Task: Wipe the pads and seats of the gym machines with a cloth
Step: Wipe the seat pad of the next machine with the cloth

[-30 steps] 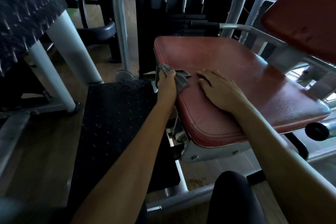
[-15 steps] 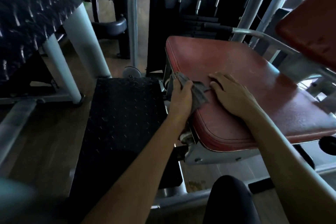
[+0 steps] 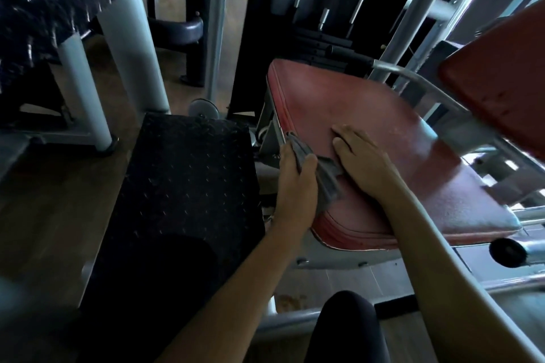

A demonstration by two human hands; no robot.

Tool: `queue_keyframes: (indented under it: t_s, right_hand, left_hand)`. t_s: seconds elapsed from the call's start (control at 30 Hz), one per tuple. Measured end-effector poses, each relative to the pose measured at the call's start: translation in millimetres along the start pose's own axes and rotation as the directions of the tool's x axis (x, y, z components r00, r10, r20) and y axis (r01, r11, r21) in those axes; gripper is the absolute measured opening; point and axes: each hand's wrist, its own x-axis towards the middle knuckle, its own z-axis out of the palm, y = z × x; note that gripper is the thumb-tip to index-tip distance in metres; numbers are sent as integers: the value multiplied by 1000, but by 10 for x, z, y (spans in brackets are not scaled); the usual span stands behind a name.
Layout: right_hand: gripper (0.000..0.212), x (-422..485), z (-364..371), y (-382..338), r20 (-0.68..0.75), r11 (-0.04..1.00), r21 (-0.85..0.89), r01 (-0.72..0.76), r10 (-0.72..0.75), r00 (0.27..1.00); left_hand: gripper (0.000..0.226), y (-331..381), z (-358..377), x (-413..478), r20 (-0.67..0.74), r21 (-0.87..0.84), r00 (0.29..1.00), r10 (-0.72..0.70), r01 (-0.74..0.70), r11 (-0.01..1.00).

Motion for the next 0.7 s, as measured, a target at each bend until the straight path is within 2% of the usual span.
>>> queue_keyframes:
  t_s: [0.07,0.17,0.27,0.4,0.5,0.6,0.7]
  right_hand:
    - [47,12,2,4,10,1000,-2,-2,2,1000]
    - [47,14,7,15,5,1000,5,3,-3,1000]
    - [46,-10,-23,4,0,999,37,4,-4,1000]
    - [43,-83,-129,60,31,997,62,36,-38,999]
    - [41,-188,-186,176,24,993,89,74,-77,997]
    - [40,-276,-204,242,5,989,116,89,-90,996]
    - [40,-319,-207,217,-18,987,132,87,-85,996]
  left_hand:
    - [67,111,-50,400,10,19,999,-33,33,999]
    - [81,234,-72,619,-18,42,995,-97,97,994]
    - [70,177,-14,313,-30,68,999,-20,22,997]
    - [81,-34,64,-332,-43,90,998,44,-40,995]
    - [79,-129,165,-744,-33,96,993,117,-113,989]
    - [86,-60,59,-586,-6,161,993,115,-113,981]
    - [74,-3,-9,-558,51,203,996,76,-85,976]
